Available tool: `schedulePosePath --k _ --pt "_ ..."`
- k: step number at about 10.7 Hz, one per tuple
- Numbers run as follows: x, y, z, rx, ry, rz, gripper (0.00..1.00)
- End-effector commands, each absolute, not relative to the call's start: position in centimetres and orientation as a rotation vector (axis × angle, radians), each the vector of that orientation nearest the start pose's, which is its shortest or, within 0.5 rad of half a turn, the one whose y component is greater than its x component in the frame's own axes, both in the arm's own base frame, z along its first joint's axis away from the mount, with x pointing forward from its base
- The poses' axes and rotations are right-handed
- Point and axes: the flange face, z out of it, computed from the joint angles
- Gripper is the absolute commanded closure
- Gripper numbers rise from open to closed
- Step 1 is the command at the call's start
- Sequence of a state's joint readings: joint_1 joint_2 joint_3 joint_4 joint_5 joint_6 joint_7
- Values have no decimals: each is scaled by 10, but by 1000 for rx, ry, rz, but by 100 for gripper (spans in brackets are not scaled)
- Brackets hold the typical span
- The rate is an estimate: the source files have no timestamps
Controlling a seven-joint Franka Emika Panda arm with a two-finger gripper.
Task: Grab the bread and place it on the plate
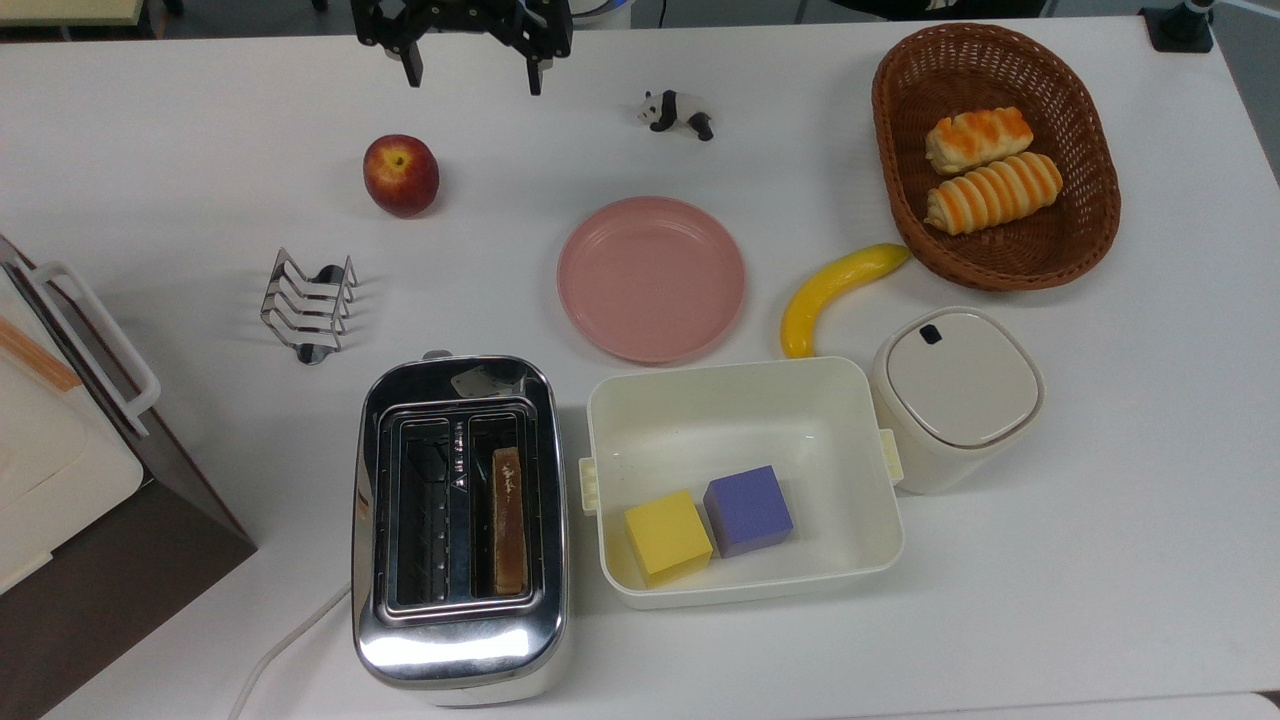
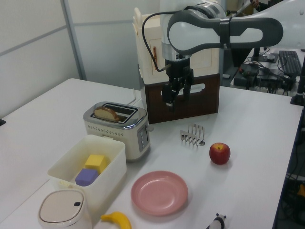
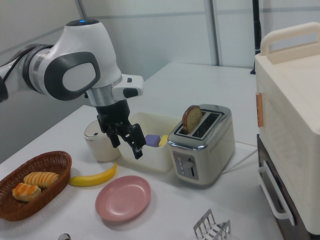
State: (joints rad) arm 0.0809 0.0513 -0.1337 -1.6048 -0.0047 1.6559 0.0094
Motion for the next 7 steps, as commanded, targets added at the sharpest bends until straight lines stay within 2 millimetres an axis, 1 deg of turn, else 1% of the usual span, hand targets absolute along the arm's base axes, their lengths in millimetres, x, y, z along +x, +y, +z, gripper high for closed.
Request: schedulePosePath --k 1,3,7 --pt "575 -29 590 -3159 97 -7 0" --pt "580 -28 586 -3160 97 -20 0" --pt "580 -27 586 -3160 90 -20 0"
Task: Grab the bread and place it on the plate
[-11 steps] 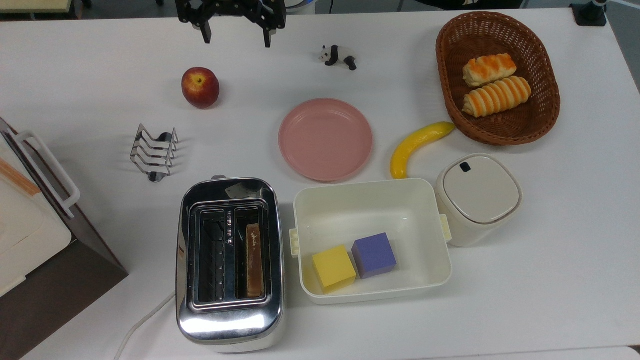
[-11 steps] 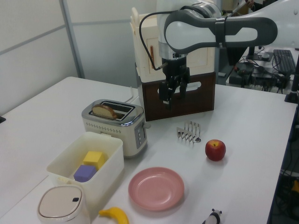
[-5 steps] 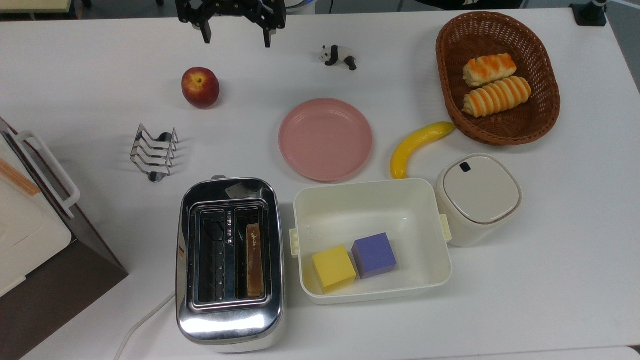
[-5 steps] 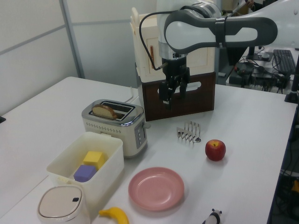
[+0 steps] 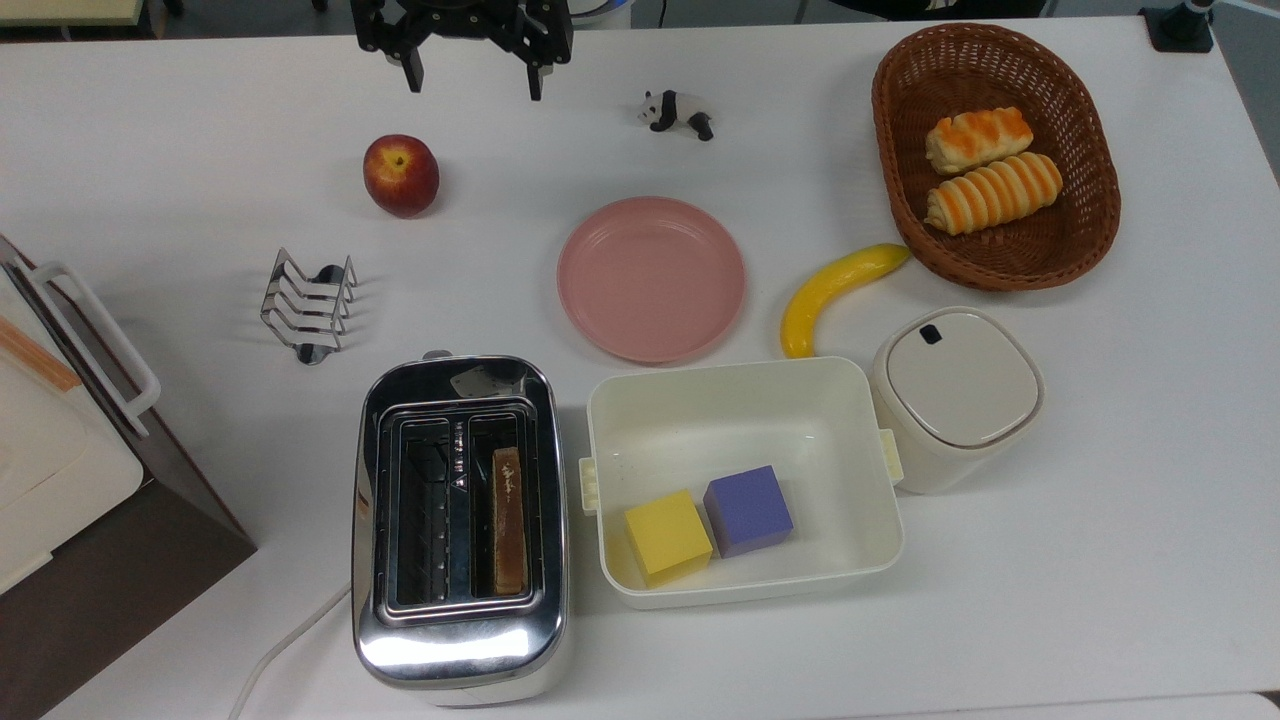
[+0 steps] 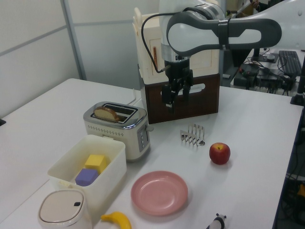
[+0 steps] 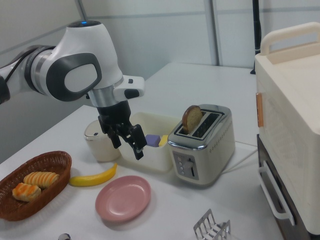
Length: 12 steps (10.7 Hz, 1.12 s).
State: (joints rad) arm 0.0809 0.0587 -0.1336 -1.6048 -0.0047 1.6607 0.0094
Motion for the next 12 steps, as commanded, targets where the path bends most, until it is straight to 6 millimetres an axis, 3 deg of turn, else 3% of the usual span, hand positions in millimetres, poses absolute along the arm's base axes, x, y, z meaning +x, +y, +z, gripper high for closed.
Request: schedulePosePath --k 1,10,12 --pt "579 -26 585 -3160 87 -15 0" --pt "585 -23 578 -3162 80 -15 0" --pt "599 -21 575 -3158 74 -128 0"
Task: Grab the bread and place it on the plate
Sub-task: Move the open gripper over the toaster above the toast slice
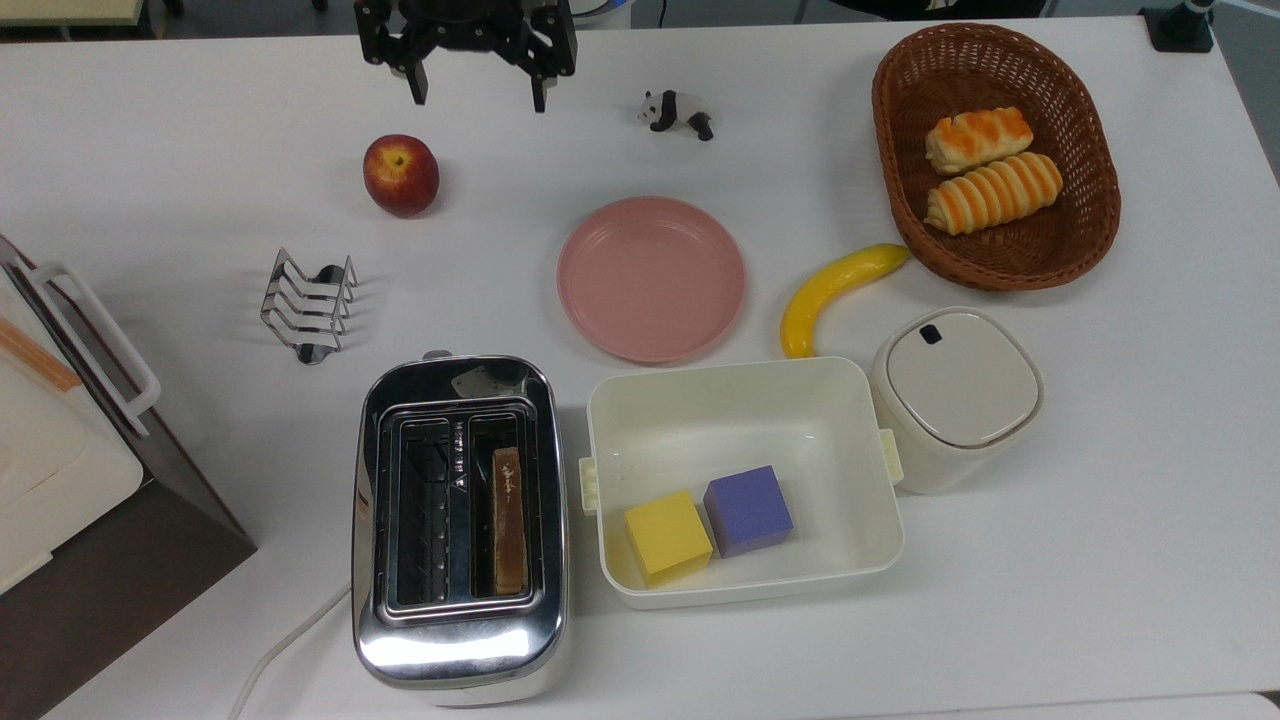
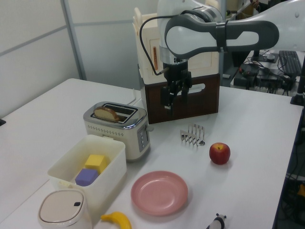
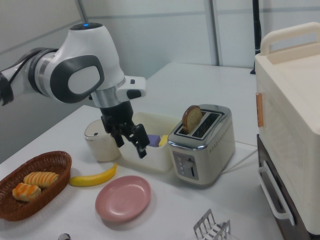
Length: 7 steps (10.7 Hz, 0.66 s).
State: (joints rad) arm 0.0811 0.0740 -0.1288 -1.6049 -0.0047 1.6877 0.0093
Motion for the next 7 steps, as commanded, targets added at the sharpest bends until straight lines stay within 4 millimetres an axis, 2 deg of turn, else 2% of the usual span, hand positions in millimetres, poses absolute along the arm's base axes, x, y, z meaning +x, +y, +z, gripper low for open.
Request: schedulePosePath --k 1,2,3,7 --pt "605 -20 579 -3149 75 -208 0" --pt "611 -19 584 -3136 76 -302 0" --pt "620 -16 598 -3118 65 -460 0" --pt "661 -6 592 -3035 61 -864 0"
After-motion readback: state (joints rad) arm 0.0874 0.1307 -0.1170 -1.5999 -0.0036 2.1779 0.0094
